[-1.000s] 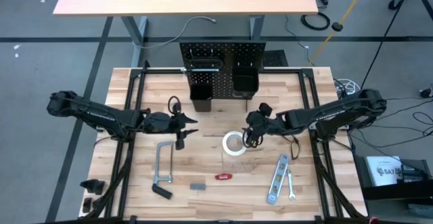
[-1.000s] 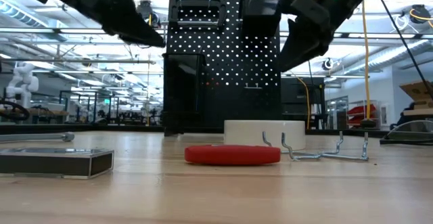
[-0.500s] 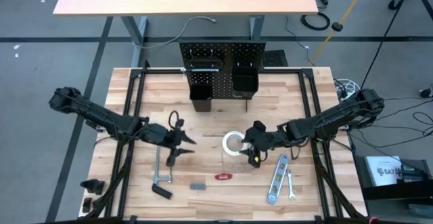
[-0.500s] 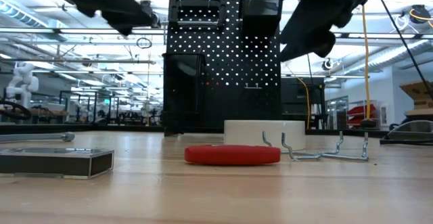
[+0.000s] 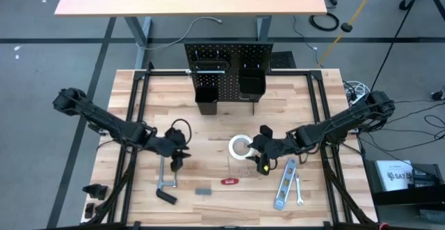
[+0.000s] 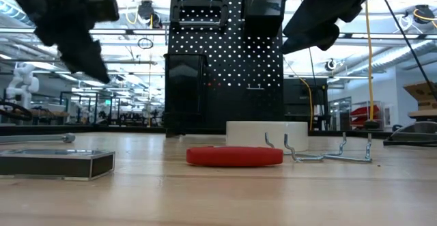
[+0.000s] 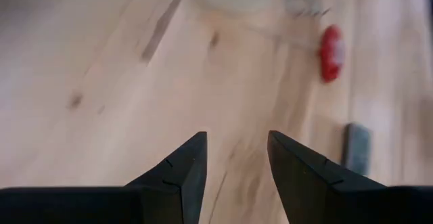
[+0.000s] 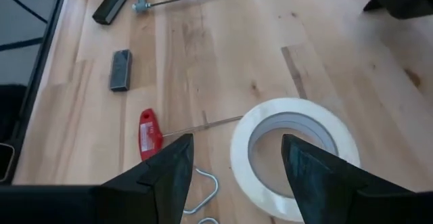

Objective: Hang tools onto peg board
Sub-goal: Hang the gray hacksaw on the black peg board

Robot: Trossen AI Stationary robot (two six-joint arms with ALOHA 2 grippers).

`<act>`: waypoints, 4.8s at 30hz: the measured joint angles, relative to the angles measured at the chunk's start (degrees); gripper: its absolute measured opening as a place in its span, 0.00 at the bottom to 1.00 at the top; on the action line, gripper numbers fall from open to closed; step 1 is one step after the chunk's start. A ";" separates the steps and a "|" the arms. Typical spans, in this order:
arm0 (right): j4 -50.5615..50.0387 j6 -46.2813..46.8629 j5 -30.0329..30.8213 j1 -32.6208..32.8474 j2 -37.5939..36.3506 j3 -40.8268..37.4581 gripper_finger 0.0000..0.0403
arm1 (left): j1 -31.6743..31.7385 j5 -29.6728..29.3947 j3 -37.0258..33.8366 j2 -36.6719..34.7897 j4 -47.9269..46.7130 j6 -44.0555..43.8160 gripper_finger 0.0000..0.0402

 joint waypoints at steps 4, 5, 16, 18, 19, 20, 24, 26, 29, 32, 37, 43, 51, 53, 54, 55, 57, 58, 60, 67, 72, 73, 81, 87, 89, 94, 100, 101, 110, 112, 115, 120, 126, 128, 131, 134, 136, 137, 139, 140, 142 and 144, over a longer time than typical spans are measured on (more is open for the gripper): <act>0.14 -3.17 -0.20 -0.71 0.00 0.00 0.54 | -0.40 -0.88 0.00 0.00 -6.59 -4.69 0.40; 0.33 -4.02 -0.21 -1.12 0.00 0.00 0.54 | -0.40 -0.90 0.00 0.00 -8.42 -6.23 0.40; 3.41 -13.43 -0.69 -7.78 -0.02 0.00 0.54 | -0.38 -0.70 0.00 0.00 -30.46 -22.75 0.40; 3.30 -13.65 -0.72 -8.40 -0.02 0.00 0.54 | -0.38 0.23 0.00 0.00 -30.41 -23.37 0.40; 3.28 -13.65 -0.74 -8.53 -0.02 0.00 0.54 | -0.38 0.53 0.00 0.00 -30.53 -23.76 0.40; 3.28 -13.65 -1.02 -8.73 -0.02 0.00 0.54 | -0.38 0.65 0.00 0.00 -30.68 -24.02 0.40; 3.05 -13.67 -4.44 -9.09 -0.02 0.00 0.54 | -0.38 2.18 0.00 0.13 -32.92 -29.37 0.40; 2.46 -13.67 -5.41 -9.09 -0.02 0.00 0.54 | -0.38 4.72 0.00 0.72 -34.88 -32.82 0.40; 2.24 -13.00 -5.59 -8.79 -0.02 0.00 0.54 | -0.66 6.85 0.00 2.29 -36.80 -36.18 0.40; 2.11 -12.02 -6.73 -8.45 -0.02 0.00 0.54 | -0.89 6.87 0.00 4.20 -35.09 -36.80 0.40; 1.53 -11.64 -6.76 -7.45 -0.04 0.00 0.54 | -1.30 8.23 0.00 7.29 -32.07 -36.78 0.40; 1.56 -11.67 -6.73 -7.23 -0.04 0.00 0.54 | -1.30 9.60 0.00 10.27 -31.93 -36.78 0.40; 1.79 -12.19 -6.42 -7.23 -0.04 0.00 0.54 | -1.30 9.88 -0.44 12.59 -27.05 -34.06 0.40; 1.89 -12.96 -6.40 -7.25 -0.04 0.00 0.54 | -1.30 9.88 -0.44 12.72 -27.21 -34.03 0.39; 2.01 -13.33 -6.41 -7.28 -0.04 0.00 0.54 | -1.30 9.86 -0.44 12.72 -27.26 -33.79 0.38; 2.25 -13.47 -6.39 -7.28 -0.04 0.00 0.54 | -1.30 9.76 -0.42 12.72 -27.27 -33.65 0.36; 2.52 -13.61 -6.39 -7.28 -0.04 0.00 0.54 | -1.30 9.57 -0.42 12.72 -27.13 -32.68 0.31; 2.65 -13.64 -6.39 -7.28 -0.04 0.00 0.54 | -1.30 9.46 -0.39 12.72 -27.01 -32.43 0.28; 2.96 -13.87 -6.43 -7.44 -0.04 0.00 0.54 | -1.33 8.89 -0.39 12.72 -26.78 -31.57 0.21; 3.13 -13.78 -6.41 -8.53 -0.04 0.00 0.54 | -1.34 8.02 -0.21 12.76 -26.68 -28.76 0.03; 3.13 -13.67 -6.43 -8.76 -0.04 0.00 0.54 | -1.29 5.14 1.34 13.01 -26.52 -25.77 0.06; 3.11 -13.67 -6.42 -8.76 -0.04 0.00 0.54 | -1.19 4.39 1.80 13.02 -25.55 -24.80 0.06; 3.10 -14.55 -6.43 -8.79 -0.04 0.00 0.54 | -0.54 2.08 5.80 12.96 -16.08 -17.75 0.07; 3.83 -13.92 -6.42 -8.79 -0.04 0.00 0.54 | 0.67 -1.52 10.24 12.90 -16.51 -11.36 0.07; 5.36 -11.06 -6.46 -8.97 -0.04 0.00 0.54 | 1.07 -2.71 11.93 12.90 -16.77 -7.58 0.07; 14.17 -0.74 -6.11 -10.46 -0.04 0.00 0.54 | 2.31 -6.57 16.75 12.87 -17.28 1.16 0.07; 21.32 7.23 -6.88 -12.18 -0.04 0.00 0.54 | 3.29 -12.23 24.84 12.87 -20.12 10.88 0.07; 21.78 9.26 -7.13 -12.67 -0.04 0.00 0.54 | 3.33 -13.19 26.19 12.87 -20.48 12.41 0.07; 24.53 18.29 -16.99 -15.14 -0.04 3.43 0.54 | 3.33 -17.85 35.77 12.99 -22.80 23.35 0.07; 22.94 17.78 -16.98 -15.15 -0.04 5.79 0.54 | 3.33 -18.56 37.46 13.08 -25.21 24.29 0.07; 16.03 16.38 -16.63 -15.17 -0.04 10.93 0.54 | 3.33 -19.36 39.67 13.14 -28.81 24.48 0.07; 5.56 13.34 -12.67 -15.15 -0.04 18.43 0.54 | 3.33 -21.02 42.19 13.16 -31.06 27.07 0.07; 3.37 11.31 -12.21 -15.78 0.46 22.37 0.54 | 4.08 -25.35 46.06 13.16 -30.99 33.75 0.07; 2.80 10.91 -12.18 -16.18 1.21 22.71 0.54 | 4.66 -26.02 47.67 13.18 -30.95 35.57 0.07; 2.65 10.31 -12.45 -16.73 2.96 23.56 0.54 | 5.71 -26.58 49.74 13.84 -30.29 38.27 0.07; 2.89 8.98 -12.51 -16.94 4.81 24.61 0.54 | 7.01 -26.58 51.49 15.85 -30.39 41.00 0.07; 2.71 8.24 -12.66 -16.92 5.51 25.07 0.54 | 7.70 -26.62 52.35 17.31 -30.98 42.53 0.07; 2.84 7.81 -12.66 -16.92 5.64 25.14 0.54 | 8.03 -26.71 52.71 18.08 -31.33 42.93 0.07; 3.43 7.57 -12.66 -16.92 5.77 25.18 0.54 | 8.34 -26.74 53.31 19.48 -31.39 43.97 0.07; 3.45 7.48 -12.66 -16.90 5.79 25.20 0.54 | 8.40 -26.91 53.62 20.18 -31.72 44.33 0.07; 3.34 7.15 -12.65 -16.90 5.81 25.20 0.54 | 8.60 -27.51 54.32 21.30 -31.88 45.19 0.07; 3.34 7.12 -12.66 -16.90 5.81 25.20 0.54 | 8.79 -27.91 55.30 22.23 -32.18 45.89 0.07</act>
